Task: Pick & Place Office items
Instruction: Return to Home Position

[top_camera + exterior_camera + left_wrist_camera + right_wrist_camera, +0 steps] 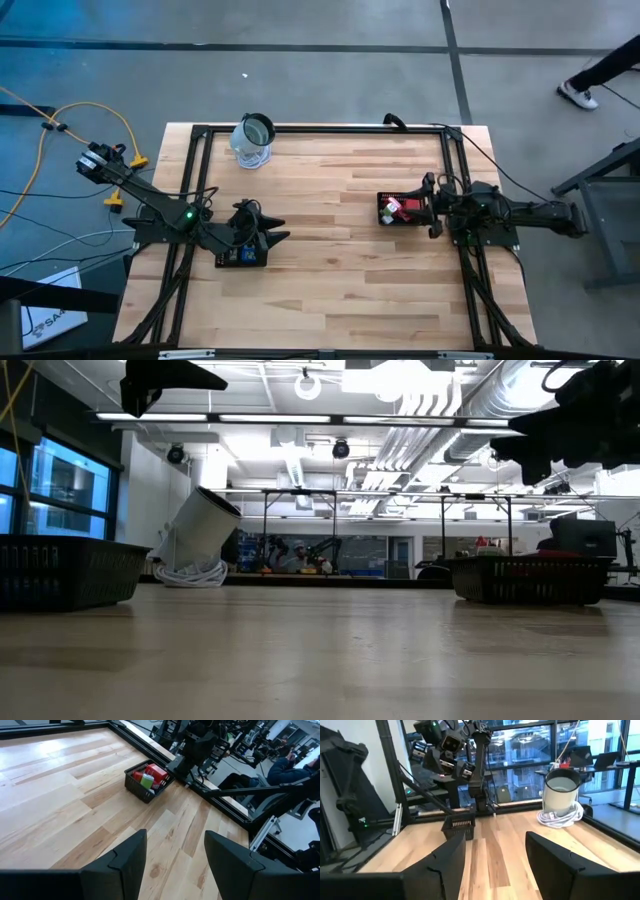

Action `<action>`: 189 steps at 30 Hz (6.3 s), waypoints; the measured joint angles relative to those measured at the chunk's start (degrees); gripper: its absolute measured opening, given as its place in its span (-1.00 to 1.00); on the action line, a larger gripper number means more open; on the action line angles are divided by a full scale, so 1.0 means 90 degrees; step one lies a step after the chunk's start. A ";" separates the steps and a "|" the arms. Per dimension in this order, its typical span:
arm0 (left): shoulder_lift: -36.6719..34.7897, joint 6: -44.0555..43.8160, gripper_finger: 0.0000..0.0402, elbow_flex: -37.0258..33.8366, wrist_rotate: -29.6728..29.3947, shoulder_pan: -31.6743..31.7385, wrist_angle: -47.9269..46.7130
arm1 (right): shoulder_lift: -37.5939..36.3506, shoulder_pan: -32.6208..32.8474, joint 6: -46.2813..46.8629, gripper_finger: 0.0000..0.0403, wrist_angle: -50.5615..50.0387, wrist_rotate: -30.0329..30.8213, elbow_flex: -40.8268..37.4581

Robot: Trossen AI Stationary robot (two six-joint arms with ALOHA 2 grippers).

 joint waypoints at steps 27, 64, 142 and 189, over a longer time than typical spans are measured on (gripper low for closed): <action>0.0002 0.0000 -0.03 0.0000 0.0000 0.0000 0.0000 | -0.0304 -0.0012 -0.0060 -0.03 -0.0978 0.0490 -0.0015; 0.0002 -0.0056 -0.03 0.0000 -0.0002 0.0000 0.0111 | -0.0304 -0.0012 -0.0039 -0.03 -0.0966 0.0509 -0.0024; -0.5906 0.5680 -0.03 -0.4763 0.4585 -0.0185 0.4109 | -0.0299 -0.0014 -0.0041 -0.03 -0.0954 0.0509 -0.0024; -0.5904 0.5684 -0.03 -0.4806 0.4473 -0.0185 0.0322 | -0.0301 -0.0015 -0.0041 -0.03 -0.0954 0.0509 -0.0026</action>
